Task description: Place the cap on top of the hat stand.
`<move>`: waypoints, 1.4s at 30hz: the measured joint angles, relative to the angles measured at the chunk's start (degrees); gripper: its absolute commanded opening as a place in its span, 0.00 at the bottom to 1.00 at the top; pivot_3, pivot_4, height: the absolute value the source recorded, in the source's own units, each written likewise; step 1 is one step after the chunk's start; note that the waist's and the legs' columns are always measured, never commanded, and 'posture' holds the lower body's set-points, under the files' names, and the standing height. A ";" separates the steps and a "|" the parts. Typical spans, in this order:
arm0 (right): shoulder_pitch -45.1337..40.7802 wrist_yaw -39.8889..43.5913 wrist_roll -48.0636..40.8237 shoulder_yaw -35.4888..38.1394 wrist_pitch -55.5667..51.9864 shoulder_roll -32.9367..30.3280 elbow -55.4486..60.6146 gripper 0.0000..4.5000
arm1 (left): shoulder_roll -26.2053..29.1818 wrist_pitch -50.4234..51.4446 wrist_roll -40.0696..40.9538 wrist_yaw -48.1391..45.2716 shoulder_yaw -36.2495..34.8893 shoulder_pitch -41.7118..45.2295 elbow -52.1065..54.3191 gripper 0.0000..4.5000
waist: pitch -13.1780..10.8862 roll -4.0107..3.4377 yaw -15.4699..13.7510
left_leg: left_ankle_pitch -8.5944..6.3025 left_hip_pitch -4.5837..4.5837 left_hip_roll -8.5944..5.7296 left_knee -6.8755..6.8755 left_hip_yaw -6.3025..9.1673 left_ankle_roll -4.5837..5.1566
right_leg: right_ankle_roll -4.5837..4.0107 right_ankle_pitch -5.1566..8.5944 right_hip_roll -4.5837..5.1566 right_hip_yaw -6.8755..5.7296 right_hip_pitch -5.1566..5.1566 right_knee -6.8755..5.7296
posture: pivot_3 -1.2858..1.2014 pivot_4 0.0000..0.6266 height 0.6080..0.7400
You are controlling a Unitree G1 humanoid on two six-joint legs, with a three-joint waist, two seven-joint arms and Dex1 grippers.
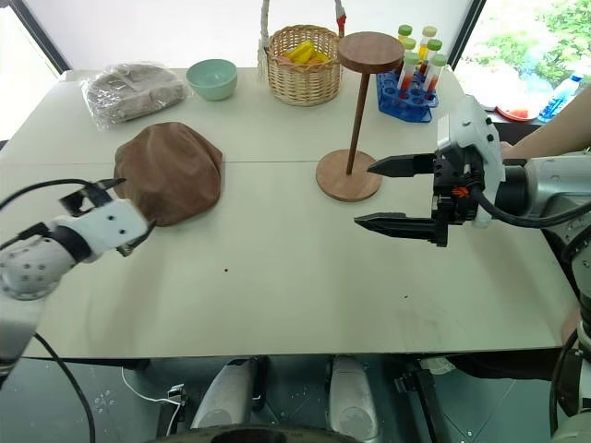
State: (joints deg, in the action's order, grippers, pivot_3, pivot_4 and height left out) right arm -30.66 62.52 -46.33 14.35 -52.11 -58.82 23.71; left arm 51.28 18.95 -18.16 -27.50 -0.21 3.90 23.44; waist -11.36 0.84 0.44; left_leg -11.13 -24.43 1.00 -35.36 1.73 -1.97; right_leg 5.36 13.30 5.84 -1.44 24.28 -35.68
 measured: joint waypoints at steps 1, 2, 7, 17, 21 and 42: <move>-0.05 -0.89 -0.14 -0.01 -0.09 0.05 0.19 1.00 | -1.13 -0.18 -1.81 0.62 2.13 1.23 -1.12 0.99 | 0.00 0.00 -0.03 | 0.00 -0.01 0.00 -0.01 0.01 0.00 | 0.00 0.00 -0.01 0.00 0.00 -0.02 | 0.52 0.24 1.00; -0.09 -1.49 -0.28 0.00 -0.11 0.15 0.37 1.00 | -1.90 -0.43 -3.03 1.06 3.34 1.80 -1.81 0.99 | 0.00 0.02 0.01 | 0.00 -0.01 0.00 -0.04 0.01 0.00 | 0.00 0.00 -0.01 0.00 0.01 -0.06 | 0.52 0.24 1.00; -0.25 -4.22 -2.23 -0.01 -0.50 0.42 1.25 1.00 | -4.57 -1.18 -9.69 3.61 8.28 6.35 -7.61 0.99 | -0.01 0.02 0.06 | 0.00 -0.02 0.01 -0.29 0.04 0.01 | 0.01 0.01 -0.02 0.00 0.02 -0.30 | 0.52 0.24 1.00; -0.65 -8.06 -5.72 -0.09 -1.00 0.87 3.35 1.00 | -11.71 -3.97 -16.38 9.03 13.47 13.96 -20.98 0.99 | 0.02 0.00 -0.85 | 0.00 -0.04 0.02 -0.66 0.09 0.01 | 0.04 -0.02 -0.02 0.00 -0.08 -0.45 | 0.52 0.24 1.00; -1.54 -9.18 -6.31 -0.13 -1.06 0.85 3.28 1.00 | -12.76 -3.40 -17.59 8.08 14.05 14.94 -20.59 0.99 | 0.03 0.00 -1.18 | 0.00 -0.06 0.02 -0.66 0.08 0.01 | 0.04 -0.02 -0.02 0.00 -0.09 -0.45 | 0.52 0.24 1.00; -3.80 -13.45 -8.56 -0.66 -1.22 1.89 2.50 1.00 | -14.25 -2.43 -19.33 12.06 14.02 24.31 -36.11 0.99 | 0.04 0.02 -1.05 | 0.00 -0.05 0.04 -0.69 0.09 0.02 | 0.08 -0.04 -0.06 0.00 -0.08 -0.48 | 0.52 0.24 1.00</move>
State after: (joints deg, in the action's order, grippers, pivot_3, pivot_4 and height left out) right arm -34.46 49.07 -54.88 13.69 -53.32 -56.93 26.21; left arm 37.03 16.52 -37.48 -15.45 13.81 28.21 -12.67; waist -11.33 0.86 -0.61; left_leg -11.13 -24.47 1.04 -36.04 1.82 -1.95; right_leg 5.44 13.25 5.78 -1.44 24.20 -36.16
